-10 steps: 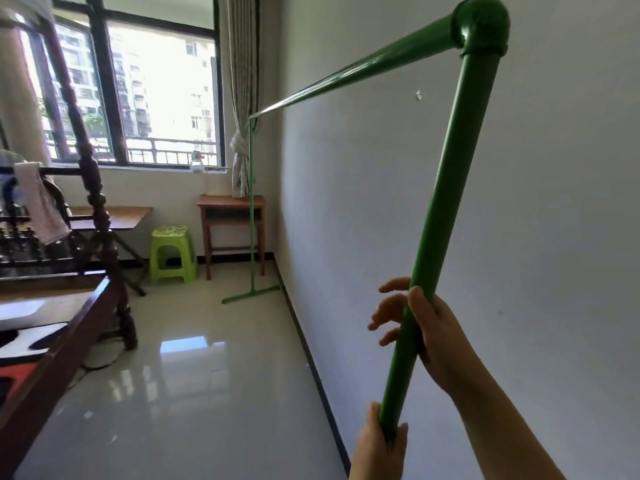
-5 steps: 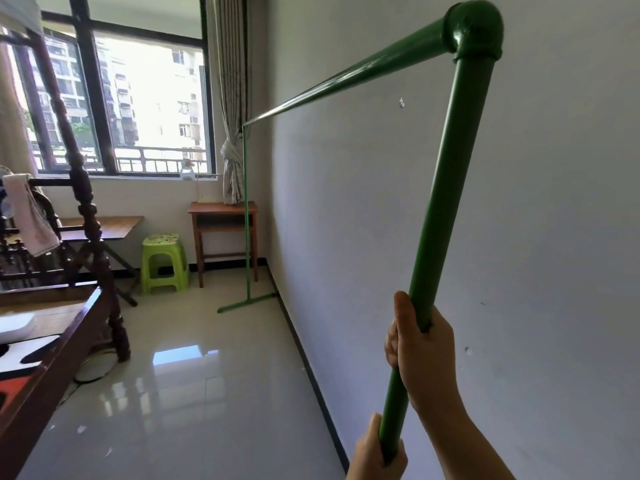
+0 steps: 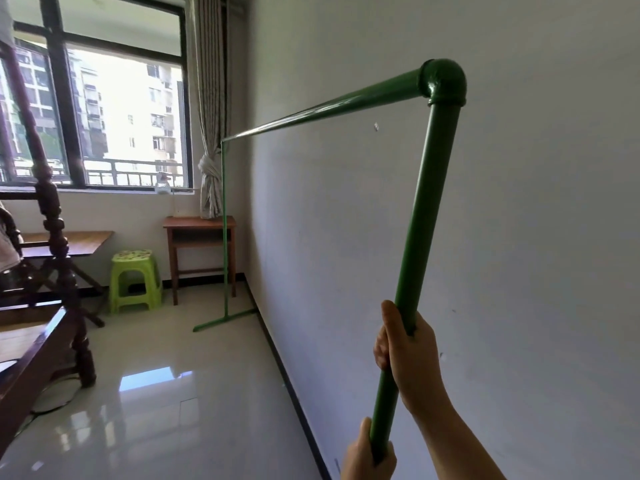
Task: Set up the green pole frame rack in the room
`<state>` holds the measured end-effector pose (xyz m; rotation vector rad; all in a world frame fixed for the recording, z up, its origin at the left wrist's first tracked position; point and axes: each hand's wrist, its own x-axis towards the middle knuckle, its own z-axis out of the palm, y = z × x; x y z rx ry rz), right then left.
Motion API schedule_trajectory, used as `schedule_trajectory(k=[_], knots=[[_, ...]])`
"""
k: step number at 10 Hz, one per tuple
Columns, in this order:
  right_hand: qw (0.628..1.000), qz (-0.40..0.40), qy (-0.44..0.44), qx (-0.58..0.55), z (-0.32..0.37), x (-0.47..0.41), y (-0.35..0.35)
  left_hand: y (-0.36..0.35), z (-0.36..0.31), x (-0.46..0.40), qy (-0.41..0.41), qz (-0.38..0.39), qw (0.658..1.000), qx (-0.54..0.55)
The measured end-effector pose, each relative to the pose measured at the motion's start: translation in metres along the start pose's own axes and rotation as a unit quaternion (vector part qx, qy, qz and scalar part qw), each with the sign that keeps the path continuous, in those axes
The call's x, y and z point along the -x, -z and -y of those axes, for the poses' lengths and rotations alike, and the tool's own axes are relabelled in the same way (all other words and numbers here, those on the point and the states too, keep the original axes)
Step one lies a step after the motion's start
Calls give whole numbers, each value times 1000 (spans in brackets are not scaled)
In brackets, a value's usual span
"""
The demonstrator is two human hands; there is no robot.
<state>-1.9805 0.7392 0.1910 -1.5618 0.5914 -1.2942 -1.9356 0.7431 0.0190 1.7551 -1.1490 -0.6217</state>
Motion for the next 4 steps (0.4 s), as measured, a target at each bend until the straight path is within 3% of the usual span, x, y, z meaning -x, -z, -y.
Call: schedule_trajectory(k=[3,4], knots=[[996,71,28,42,-1,-2,11,5,8,4,-39,42,998,15],[984,126,20,122,8,-5,29,23,7,11,-64,107,992,35]])
